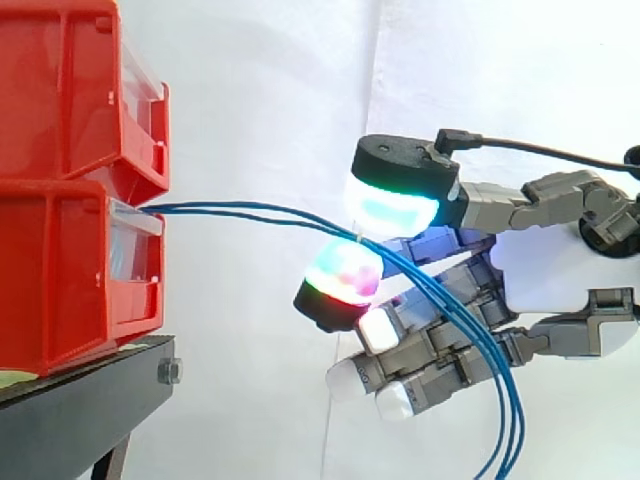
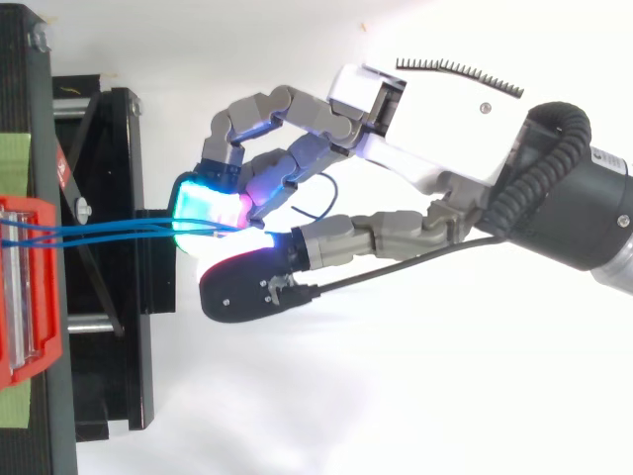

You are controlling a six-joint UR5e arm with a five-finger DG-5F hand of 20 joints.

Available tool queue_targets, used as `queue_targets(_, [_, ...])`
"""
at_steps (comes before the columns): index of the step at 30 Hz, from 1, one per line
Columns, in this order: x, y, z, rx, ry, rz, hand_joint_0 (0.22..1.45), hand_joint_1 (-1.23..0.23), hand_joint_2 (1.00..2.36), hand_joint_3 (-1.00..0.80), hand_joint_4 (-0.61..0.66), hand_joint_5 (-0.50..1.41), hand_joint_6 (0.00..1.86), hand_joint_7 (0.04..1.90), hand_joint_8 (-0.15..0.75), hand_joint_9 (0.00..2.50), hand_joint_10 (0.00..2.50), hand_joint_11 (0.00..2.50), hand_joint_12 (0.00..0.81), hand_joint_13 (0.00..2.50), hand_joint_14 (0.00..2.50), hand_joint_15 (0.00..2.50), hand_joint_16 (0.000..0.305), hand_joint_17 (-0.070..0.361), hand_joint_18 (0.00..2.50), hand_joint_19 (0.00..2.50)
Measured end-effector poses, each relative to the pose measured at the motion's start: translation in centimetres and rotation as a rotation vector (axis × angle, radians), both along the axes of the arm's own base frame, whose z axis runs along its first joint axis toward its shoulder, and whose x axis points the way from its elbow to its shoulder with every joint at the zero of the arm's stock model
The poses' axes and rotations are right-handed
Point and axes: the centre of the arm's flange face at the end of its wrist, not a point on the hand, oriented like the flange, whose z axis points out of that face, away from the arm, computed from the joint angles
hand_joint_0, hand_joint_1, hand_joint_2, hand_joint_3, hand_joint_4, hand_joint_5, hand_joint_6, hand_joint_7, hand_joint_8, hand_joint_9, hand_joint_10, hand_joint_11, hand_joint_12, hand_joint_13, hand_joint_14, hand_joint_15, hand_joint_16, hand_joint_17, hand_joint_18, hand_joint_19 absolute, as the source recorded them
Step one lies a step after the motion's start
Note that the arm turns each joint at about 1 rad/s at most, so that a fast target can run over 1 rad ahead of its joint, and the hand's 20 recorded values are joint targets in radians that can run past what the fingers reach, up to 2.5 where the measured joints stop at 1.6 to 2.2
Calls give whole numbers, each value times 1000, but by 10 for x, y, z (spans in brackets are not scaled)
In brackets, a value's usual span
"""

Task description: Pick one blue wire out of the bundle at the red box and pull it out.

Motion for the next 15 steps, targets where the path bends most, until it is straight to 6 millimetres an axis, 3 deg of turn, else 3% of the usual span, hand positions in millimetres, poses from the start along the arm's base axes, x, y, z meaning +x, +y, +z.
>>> queue_targets(9, [0,0,0,0,0,0,612,-782,1016,-213,228,-155,910,1073,397,962,15,606,463,795,9,312,61,137,767,328])
queue_targets(15, [0,0,0,0,0,0,632,-849,1018,-192,182,-161,919,1102,389,943,12,610,459,789,10,327,60,136,764,330])
